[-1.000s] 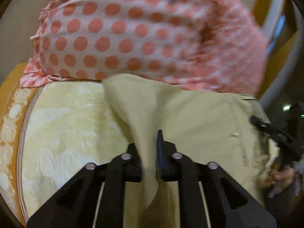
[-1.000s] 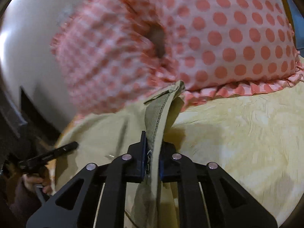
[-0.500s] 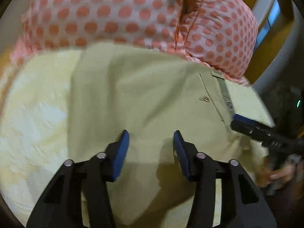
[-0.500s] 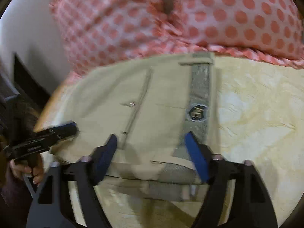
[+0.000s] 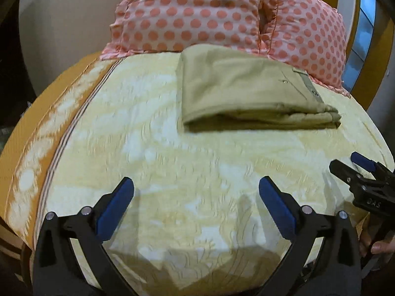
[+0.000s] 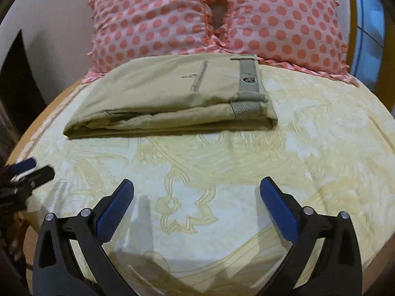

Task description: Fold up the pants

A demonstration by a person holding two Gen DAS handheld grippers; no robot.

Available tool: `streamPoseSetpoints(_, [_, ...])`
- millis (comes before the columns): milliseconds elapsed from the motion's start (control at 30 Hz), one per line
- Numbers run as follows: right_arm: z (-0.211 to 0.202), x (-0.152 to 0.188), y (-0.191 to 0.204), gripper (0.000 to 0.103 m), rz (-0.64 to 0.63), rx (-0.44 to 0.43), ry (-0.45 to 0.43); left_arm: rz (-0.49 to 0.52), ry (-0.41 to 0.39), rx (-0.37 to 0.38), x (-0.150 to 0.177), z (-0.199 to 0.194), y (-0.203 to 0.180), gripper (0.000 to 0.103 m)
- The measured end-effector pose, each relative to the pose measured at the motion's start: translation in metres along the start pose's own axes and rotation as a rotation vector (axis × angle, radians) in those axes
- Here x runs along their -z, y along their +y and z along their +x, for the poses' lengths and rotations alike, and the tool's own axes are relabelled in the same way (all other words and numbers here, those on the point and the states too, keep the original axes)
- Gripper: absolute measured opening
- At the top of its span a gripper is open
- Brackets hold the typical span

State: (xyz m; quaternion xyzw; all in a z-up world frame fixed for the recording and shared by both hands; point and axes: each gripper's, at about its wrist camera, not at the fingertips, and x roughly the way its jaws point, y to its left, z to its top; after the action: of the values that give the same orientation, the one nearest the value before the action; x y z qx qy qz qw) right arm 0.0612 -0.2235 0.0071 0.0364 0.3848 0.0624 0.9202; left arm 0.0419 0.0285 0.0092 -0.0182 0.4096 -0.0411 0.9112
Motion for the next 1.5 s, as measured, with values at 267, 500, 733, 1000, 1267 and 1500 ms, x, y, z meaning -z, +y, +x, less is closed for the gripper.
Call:
streamPoseSetpoints(267, [0.002,0.01,0.012,0.102,-0.031,0.076,-0.051,0.046,-0.067,-0.072,0.017,0.003,-0.009,0.101])
streamPoseSetpoints(500, [0.002,0.011,0.013,0.102,-0.031,0.08,-0.074,0.046,-0.091,-0.075,0.018,0.003,-0.009,0.101])
streamPoseSetpoints(733, [0.002,0.012,0.013,0.102,-0.03,0.082,-0.079,0.046,-0.094,-0.075,0.019,0.003,-0.009,0.101])
streamPoseSetpoints(1000, [0.001,0.011,0.014,0.102,-0.025,0.087,-0.085,0.045,-0.093,-0.075,0.019,0.003,-0.01,0.101])
streamPoseSetpoints(1267, [0.002,0.011,0.014,0.102,-0.024,0.088,-0.085,0.045,-0.094,-0.075,0.019,0.003,-0.01,0.101])
streamPoseSetpoints(1500, [0.001,0.011,0.014,0.102,-0.025,0.088,-0.086,0.044,-0.095,-0.076,0.019,0.003,-0.01,0.101])
